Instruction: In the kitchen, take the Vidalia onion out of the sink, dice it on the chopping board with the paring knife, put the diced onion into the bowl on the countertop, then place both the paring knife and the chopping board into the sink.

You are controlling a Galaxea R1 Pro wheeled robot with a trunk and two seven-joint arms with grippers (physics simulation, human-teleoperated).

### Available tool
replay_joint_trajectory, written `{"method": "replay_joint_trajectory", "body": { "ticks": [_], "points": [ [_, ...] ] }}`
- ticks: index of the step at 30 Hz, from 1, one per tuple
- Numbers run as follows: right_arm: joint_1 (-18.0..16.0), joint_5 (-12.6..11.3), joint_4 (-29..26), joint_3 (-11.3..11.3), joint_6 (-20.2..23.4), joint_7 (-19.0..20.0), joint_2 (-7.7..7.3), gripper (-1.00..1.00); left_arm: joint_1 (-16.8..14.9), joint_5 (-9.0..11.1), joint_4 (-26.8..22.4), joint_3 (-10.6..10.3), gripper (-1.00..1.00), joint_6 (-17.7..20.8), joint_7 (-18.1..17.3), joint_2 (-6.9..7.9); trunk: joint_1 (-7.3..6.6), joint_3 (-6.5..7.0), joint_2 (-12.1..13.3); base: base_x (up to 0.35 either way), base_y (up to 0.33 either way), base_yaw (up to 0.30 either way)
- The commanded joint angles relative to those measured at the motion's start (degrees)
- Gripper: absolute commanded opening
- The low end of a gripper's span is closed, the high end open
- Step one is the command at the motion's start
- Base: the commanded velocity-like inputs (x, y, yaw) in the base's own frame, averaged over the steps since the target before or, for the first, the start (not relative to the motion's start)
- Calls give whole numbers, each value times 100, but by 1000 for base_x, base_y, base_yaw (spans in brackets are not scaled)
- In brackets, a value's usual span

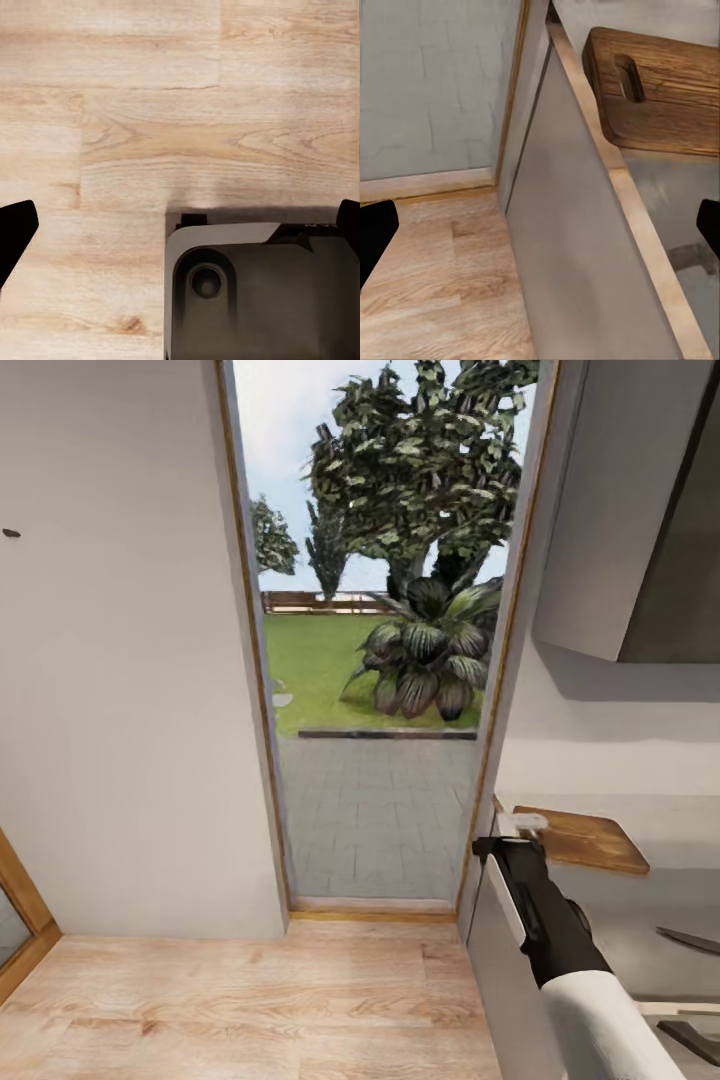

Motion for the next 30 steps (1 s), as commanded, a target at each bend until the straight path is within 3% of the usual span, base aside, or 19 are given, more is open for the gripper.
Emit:
{"method": "replay_joint_trajectory", "body": {
  "ticks": [1, 8, 15, 20, 26, 30],
  "points": [
    [-2, 0, -6, 1, 32, -18, 1, 100, 3, 4, -6, 3, 100, -10, 2, 0, 5, -1, -2, 318, 0, 0],
    [-4, -11, -24, -32, 43, 3, -45, 100, 3, 4, -1, 3, 100, -10, 4, 0, 5, -1, -2, 318, -23, 0],
    [-4, -37, -24, -39, 38, 120, -296, 100, 3, 4, 1, 7, 100, -10, 1, 0, 5, -1, -2, 318, -90, 0],
    [-4, -39, -14, -66, 35, 554, -485, 100, 3, 4, 2, 4, 100, -10, 0, 0, 5, -1, -2, 234, -99, 0],
    [-4, -26, 29, -591, 28, 1077, -678, 100, 3, 4, 2, 0, 100, -10, 0, 0, 5, -1, -2, 55, -31, 0],
    [-4, -22, 39, -694, 27, 1154, -745, 100, 3, -1, 3, 2, 100, -10, 0, 0, 5, -1, -2, 8, -4, 0]
  ]
}}
